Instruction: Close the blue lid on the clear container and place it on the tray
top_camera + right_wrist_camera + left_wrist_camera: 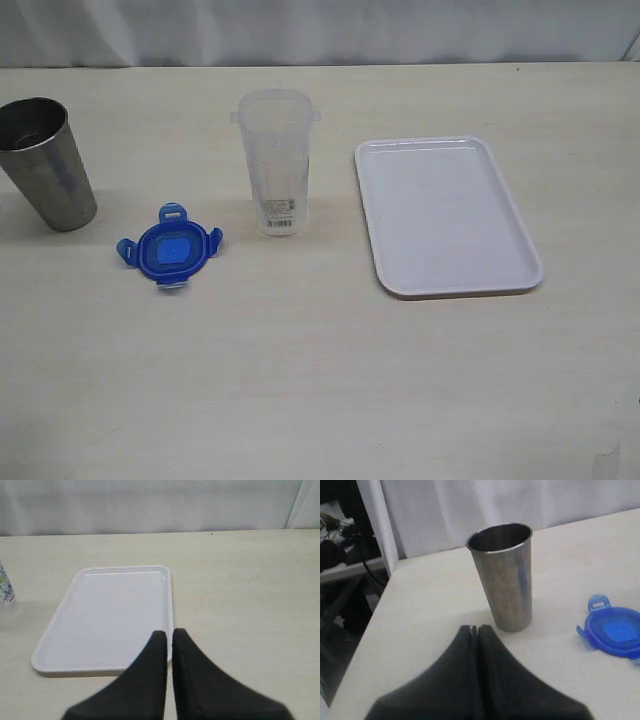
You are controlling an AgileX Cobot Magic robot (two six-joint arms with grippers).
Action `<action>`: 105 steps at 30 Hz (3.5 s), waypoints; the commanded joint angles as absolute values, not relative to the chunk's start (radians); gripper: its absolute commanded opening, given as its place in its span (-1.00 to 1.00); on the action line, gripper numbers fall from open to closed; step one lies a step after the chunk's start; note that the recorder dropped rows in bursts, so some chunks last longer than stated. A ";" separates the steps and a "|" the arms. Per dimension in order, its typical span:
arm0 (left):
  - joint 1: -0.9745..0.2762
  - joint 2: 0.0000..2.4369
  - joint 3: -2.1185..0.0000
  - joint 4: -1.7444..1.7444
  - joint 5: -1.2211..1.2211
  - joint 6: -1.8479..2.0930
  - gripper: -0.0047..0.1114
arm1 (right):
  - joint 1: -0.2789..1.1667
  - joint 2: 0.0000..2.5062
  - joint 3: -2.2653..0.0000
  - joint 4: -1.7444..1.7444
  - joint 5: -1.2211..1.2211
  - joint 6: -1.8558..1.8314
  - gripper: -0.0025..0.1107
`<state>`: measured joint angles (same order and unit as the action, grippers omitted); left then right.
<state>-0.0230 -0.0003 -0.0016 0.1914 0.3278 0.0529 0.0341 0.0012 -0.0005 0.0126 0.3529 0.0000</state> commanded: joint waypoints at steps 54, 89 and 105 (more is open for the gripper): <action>-0.026 1.514 -0.161 0.069 -1.164 -0.098 0.89 | 0.037 0.000 0.000 0.015 0.347 0.000 -0.88; -0.024 2.027 -0.432 -0.018 -1.221 -0.031 0.89 | 0.037 0.000 0.000 0.015 0.347 0.000 -0.88; -0.024 2.054 -0.495 -0.028 -1.221 -0.031 0.89 | 0.037 0.000 0.000 0.015 0.347 0.000 -0.88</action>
